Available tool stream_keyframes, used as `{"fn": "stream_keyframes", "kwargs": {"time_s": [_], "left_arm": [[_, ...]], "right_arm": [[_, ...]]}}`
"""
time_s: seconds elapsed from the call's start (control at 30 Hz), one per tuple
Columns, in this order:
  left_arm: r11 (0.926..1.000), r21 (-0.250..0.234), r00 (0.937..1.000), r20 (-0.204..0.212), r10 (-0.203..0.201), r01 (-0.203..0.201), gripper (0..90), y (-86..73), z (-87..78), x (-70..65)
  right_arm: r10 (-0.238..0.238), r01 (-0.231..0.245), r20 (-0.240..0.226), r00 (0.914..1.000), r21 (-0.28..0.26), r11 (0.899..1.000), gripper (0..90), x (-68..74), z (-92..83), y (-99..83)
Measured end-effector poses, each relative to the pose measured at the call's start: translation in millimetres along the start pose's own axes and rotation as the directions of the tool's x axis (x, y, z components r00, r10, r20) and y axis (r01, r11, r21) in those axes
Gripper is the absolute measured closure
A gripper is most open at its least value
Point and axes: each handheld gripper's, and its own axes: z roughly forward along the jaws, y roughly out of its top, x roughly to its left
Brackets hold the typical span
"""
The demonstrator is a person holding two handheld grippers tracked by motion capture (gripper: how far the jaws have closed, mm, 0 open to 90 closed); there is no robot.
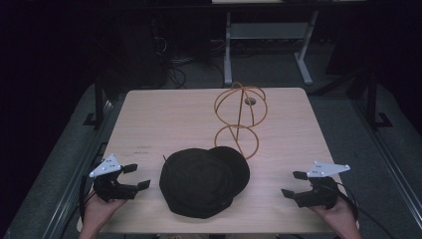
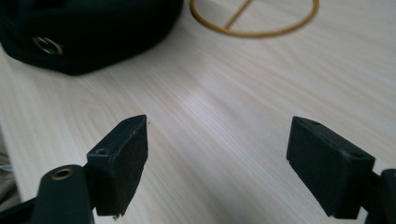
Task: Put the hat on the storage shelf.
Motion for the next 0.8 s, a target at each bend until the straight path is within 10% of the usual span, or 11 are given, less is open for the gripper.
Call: {"fn": "stream_keyframes", "kwargs": {"time_s": [0.47,0.8], "left_arm": [[0.9985,0.002,0.9984,0.015,-0.054,0.054,16.6,-1.3,-0.7,2.1],[0.9987,-0.004,0.9986,0.015,-0.052,0.052,16.5,-0.8,-0.2,1.6]], "right_arm": [[-0.108,0.107,-0.114,0.9876,-0.015,0.994,19.2,41.2,-2.4,54.1],[-0.204,0.207,-0.185,0.9613,0.000,0.978,21.7,71.7,19.7,86.8]]}}
